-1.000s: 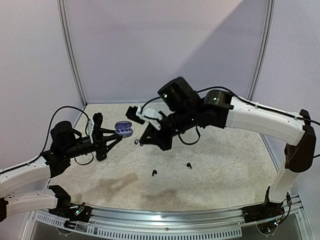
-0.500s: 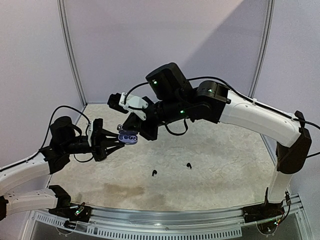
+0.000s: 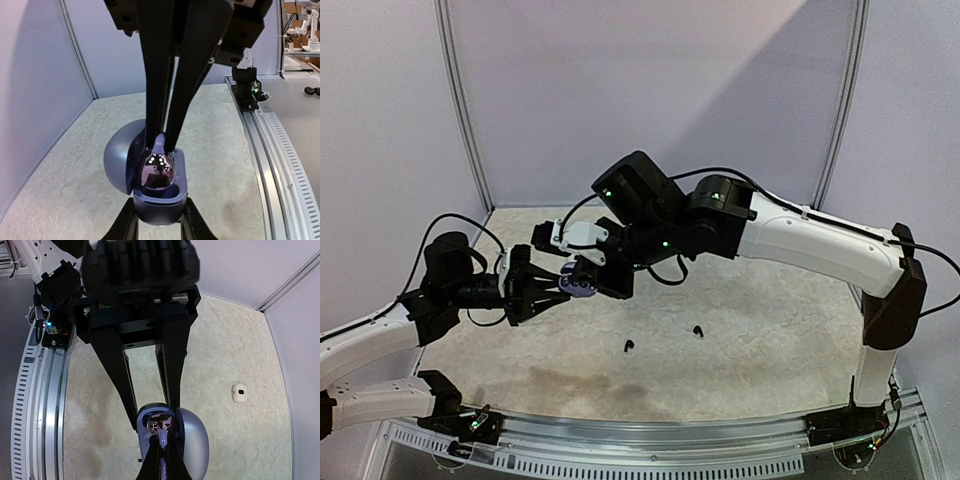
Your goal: Insert the wireless bluetooth earbuds into the charging case
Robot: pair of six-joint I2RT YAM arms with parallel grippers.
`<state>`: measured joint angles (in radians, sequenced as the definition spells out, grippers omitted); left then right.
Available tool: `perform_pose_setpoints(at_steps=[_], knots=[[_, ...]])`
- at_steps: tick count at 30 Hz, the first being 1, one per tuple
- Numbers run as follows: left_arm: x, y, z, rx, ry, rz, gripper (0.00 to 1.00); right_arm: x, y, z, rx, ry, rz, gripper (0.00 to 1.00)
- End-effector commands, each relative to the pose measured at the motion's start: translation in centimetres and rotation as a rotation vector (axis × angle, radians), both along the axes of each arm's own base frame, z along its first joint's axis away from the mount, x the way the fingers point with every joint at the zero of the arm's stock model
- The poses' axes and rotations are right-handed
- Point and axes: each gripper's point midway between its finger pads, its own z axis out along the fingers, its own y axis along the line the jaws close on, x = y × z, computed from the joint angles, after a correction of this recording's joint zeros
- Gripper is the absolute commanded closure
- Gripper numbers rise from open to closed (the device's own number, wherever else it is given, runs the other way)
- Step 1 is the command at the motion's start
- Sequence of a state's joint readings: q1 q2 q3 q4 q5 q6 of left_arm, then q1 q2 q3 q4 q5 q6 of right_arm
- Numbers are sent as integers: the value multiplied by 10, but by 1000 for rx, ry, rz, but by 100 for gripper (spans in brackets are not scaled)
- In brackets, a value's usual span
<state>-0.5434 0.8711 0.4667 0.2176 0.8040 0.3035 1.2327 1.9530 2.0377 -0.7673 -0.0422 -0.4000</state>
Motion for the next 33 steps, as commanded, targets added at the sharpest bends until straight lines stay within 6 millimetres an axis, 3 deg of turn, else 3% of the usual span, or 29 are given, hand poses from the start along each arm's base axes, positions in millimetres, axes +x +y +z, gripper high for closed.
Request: perform_pose_setpoints(at_steps=[1,5,11,14,18,22,33], knots=[[-5,-4,6,-2,-30,-34,100,1,2,-17,-63,-18,-5,100],[-5,-4,6,-1,-41,-34,100,8,1,-30,-104,-38,-37,100],[-5,-5,7,-15,-38,-30,100,11,2,-34,-113,-38,-50,100],[-4,-5,7,-15,-34,-23,100,15,0,-34,-116,-46,-76,83],[-4,-4,4,-13,-16,-19,100,15,-2,-26,-96,-43,-91,74],[-3,-4,-2,-9,26,-6,100,16,-5,-8,-54,-47,-119,74],[13,-2,-11,9,122,75,100,3,-18,94,285,9,-112,69]])
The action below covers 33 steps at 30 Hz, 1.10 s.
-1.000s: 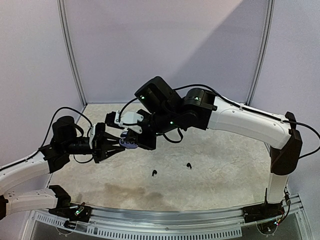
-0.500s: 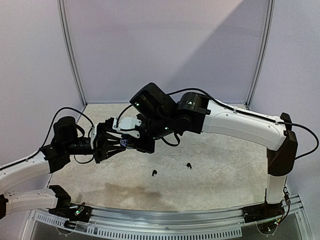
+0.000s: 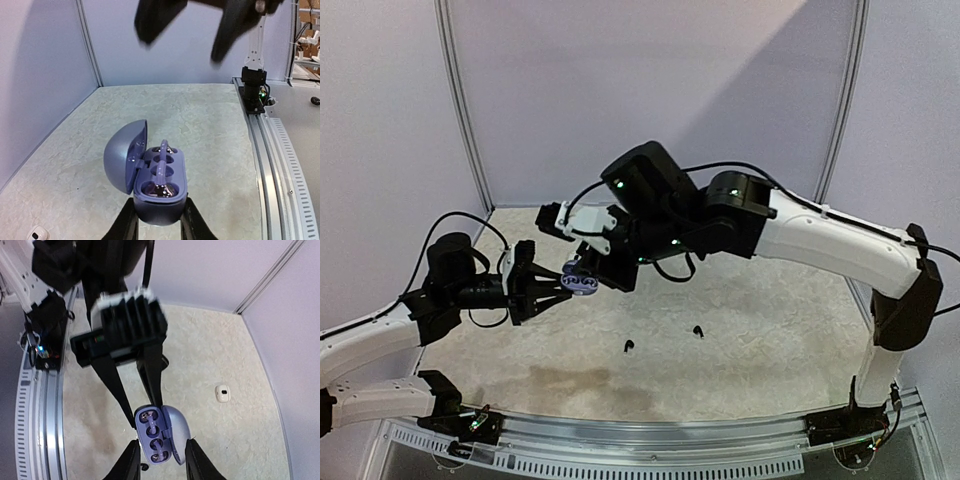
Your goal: Insert the wireless bluetooth earbuds into the charging case
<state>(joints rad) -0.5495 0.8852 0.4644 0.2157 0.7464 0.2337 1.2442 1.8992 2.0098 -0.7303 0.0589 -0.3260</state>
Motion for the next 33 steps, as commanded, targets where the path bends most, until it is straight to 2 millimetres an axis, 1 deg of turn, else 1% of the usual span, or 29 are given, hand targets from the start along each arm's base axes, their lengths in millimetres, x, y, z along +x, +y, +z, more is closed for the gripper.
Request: perform_pose_setpoints(at_steps=[1,3,5,7,8,9,10,11,12,13,15,18,19,20,21,22,23,24,27,28,30,32,33], knots=[[6,-3,-5,10,44,17,100,-5,-10,74,249,36,7,68],[8,-3,-4,24,29,18,100,10,-15,77,297,55,-69,66],[8,-3,-6,60,-10,5,100,39,-24,82,349,37,-239,63],[7,-2,-6,98,-70,-9,100,66,-29,75,357,17,-389,60],[8,-1,-6,119,-100,-7,100,77,-28,69,352,6,-448,60],[10,1,-3,134,-133,3,100,83,-26,66,352,7,-484,60],[12,2,-1,150,-163,12,100,88,-17,51,339,26,-512,60],[13,3,2,164,-197,16,100,91,-11,47,341,40,-522,60],[14,5,1,186,-223,20,100,92,-3,34,336,72,-527,61],[14,6,0,208,-246,25,100,92,7,18,320,105,-521,61],[16,9,-1,240,-308,42,100,83,17,-4,306,177,-512,62],[30,17,1,264,-346,129,100,62,19,-34,240,193,-520,62],[36,18,8,244,-356,168,100,57,15,-39,219,180,-530,61],[39,21,11,232,-346,195,100,52,11,-40,216,181,-531,61],[40,23,12,225,-331,207,100,50,6,-45,212,187,-543,61],[39,24,12,218,-315,209,100,49,1,-42,241,201,-564,61],[37,24,10,210,-298,204,100,50,-7,-45,247,202,-587,61],[33,24,7,205,-279,195,100,51,-17,-42,265,199,-613,61],[30,27,1,175,-191,214,100,55,-36,-22,299,175,-647,61],[31,28,1,162,-157,231,100,60,-42,-20,290,169,-663,61],[33,32,1,132,-71,273,100,74,-61,-21,272,182,-725,60],[32,34,5,82,11,303,100,90,-84,-37,243,254,-785,59],[30,37,0,78,72,317,100,99,-97,-49,240,313,-831,57]])
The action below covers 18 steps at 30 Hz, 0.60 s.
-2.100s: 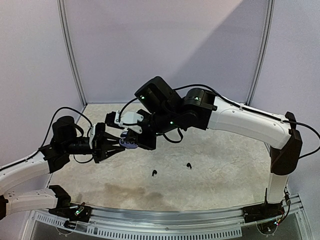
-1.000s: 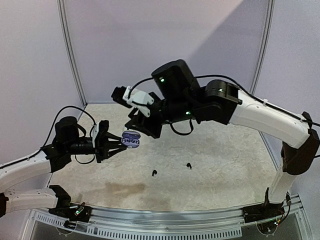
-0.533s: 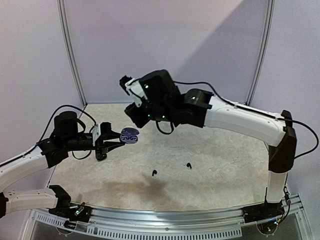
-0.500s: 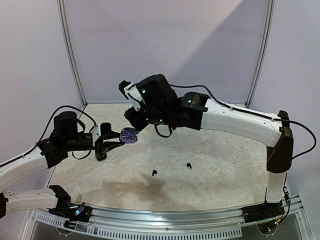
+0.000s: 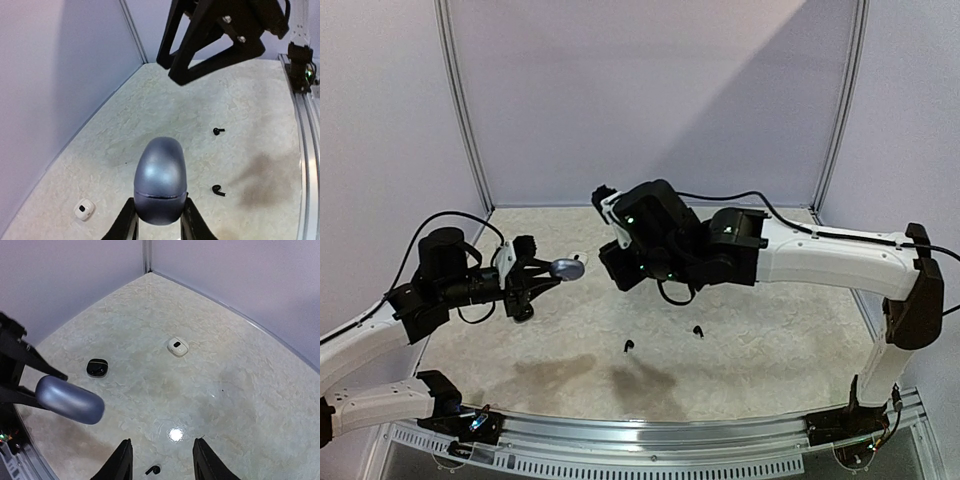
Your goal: Insert the wireless bluetooth earbuds into the charging case
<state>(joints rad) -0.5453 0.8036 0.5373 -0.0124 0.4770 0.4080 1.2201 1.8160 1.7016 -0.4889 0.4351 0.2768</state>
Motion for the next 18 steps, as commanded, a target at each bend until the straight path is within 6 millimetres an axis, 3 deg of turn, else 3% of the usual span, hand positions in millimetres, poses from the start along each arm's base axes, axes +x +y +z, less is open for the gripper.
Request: perform_pose_setpoints(at_steps=[1,4,7,12,18], knots=[[0,11,-4,-130,220,116,100,41,-69,-25,29,182,-192,57],[8,22,-14,-180,345,225,100,56,-114,-73,35,309,-325,55],[26,32,-28,-203,489,356,100,68,-151,-100,76,392,-437,50],[63,46,-41,-292,751,521,100,85,-188,-114,16,386,-494,34],[121,74,-78,-275,1063,727,100,96,-213,-128,-72,397,-511,16]])
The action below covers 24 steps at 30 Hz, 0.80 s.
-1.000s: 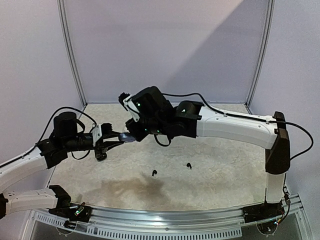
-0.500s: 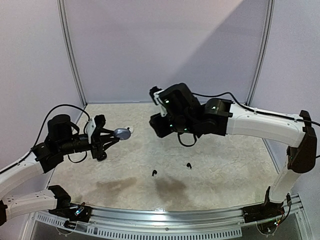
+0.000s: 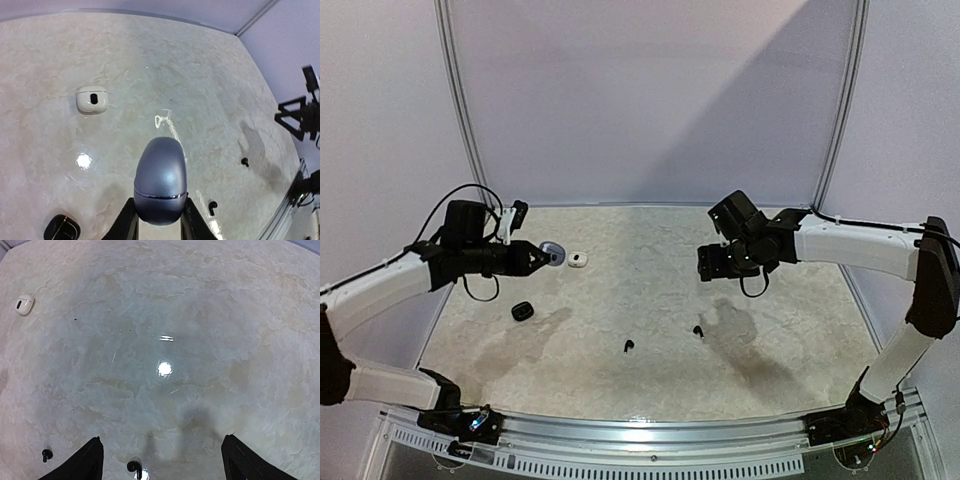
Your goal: Insert the wireless bluetooth earbuds into the charging case
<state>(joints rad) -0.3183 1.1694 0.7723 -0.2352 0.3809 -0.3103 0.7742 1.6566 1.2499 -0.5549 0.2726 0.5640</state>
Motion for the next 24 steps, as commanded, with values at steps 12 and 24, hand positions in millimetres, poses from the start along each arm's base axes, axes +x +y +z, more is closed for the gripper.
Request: perform_pose_setpoints(at_steps=[12,24], knots=[[116,68,-116,-147,604,197,100,34,-14,14,-150,20,108,8],[132,93,-131,-91,605,244,1,75,5,63,-221,-60,208,8]])
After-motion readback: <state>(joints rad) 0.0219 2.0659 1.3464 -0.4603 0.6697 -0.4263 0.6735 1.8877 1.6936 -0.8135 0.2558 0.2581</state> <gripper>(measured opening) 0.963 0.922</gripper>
